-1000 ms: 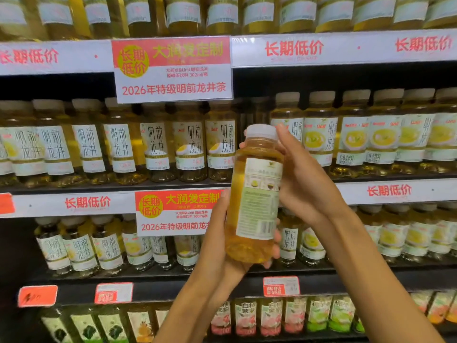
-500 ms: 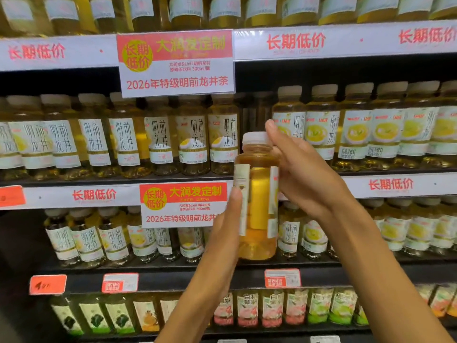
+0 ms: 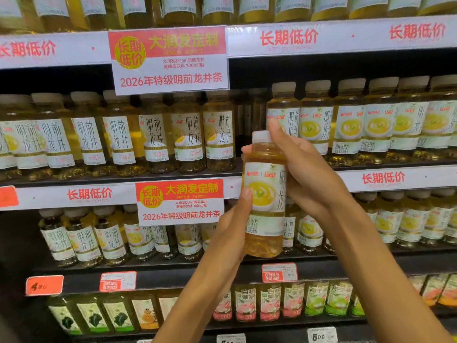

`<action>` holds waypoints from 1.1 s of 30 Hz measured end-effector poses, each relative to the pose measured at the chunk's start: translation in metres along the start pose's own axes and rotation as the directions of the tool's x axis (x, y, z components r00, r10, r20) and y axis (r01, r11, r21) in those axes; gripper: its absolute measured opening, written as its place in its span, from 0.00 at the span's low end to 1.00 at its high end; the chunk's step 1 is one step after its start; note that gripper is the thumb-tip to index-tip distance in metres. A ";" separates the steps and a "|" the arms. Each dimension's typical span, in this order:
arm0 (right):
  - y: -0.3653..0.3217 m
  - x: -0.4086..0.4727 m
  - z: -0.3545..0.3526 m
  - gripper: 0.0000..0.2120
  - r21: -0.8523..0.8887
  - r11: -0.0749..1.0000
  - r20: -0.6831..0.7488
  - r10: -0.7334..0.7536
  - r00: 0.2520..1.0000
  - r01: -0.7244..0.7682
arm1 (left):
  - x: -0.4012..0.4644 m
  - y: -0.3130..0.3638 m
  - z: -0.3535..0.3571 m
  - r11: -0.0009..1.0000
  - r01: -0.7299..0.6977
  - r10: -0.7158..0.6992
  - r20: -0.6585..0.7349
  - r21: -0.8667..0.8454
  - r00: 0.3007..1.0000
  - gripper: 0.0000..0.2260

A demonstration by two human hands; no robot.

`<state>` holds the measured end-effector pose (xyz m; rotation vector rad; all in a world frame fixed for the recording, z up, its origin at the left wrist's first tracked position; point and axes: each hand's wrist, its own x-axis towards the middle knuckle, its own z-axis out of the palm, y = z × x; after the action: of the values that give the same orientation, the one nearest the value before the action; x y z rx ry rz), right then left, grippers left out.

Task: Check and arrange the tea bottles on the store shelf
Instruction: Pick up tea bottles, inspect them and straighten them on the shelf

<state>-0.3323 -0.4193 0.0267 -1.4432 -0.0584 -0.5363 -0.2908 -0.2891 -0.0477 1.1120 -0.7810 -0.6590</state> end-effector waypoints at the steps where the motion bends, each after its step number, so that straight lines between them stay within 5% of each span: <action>1: 0.000 0.000 0.000 0.20 0.017 1.000 0.019 0.012 1.000 -0.012 | -0.001 0.000 0.001 0.995 0.033 -0.032 0.013 -0.091 0.999 0.24; 7: 0.004 0.006 0.003 0.15 0.239 0.954 0.109 0.157 0.982 -0.179 | -0.008 0.011 0.012 0.845 0.223 -0.137 0.207 -0.486 0.969 0.29; 13: 0.008 0.009 0.002 0.18 0.345 0.853 0.166 0.355 0.920 -0.391 | -0.016 0.027 0.010 0.778 0.296 -0.145 0.300 -0.554 0.943 0.27; 18: 0.008 0.009 0.002 0.20 0.325 0.889 0.124 0.299 0.946 -0.323 | -0.014 0.029 0.008 0.787 0.278 -0.128 0.294 -0.551 0.947 0.29; 22: 0.001 0.010 0.003 0.15 0.208 0.974 0.022 0.088 0.996 -0.091 | -0.007 0.019 0.004 0.891 0.187 -0.136 0.149 -0.414 0.979 0.25; 25: -0.003 0.010 0.005 0.11 0.104 0.990 -0.014 -0.095 0.995 0.096 | -0.005 0.018 -0.002 0.991 0.068 -0.062 0.048 -0.118 0.997 0.21; 28: -0.006 0.007 0.006 0.12 -0.029 0.969 0.060 -0.244 0.968 0.246 | -0.006 0.019 -0.006 0.978 -0.047 0.042 0.031 0.204 0.999 0.21; 33: -0.005 -0.006 0.000 0.23 -0.191 0.928 0.170 -0.289 0.942 0.319 | 0.003 0.013 -0.011 0.928 -0.221 0.239 -0.025 0.300 0.971 0.24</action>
<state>-0.3396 -0.4171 0.0294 -1.6961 -0.3503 -0.7120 -0.2792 -0.2819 -0.0369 1.2809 -0.9621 -0.3134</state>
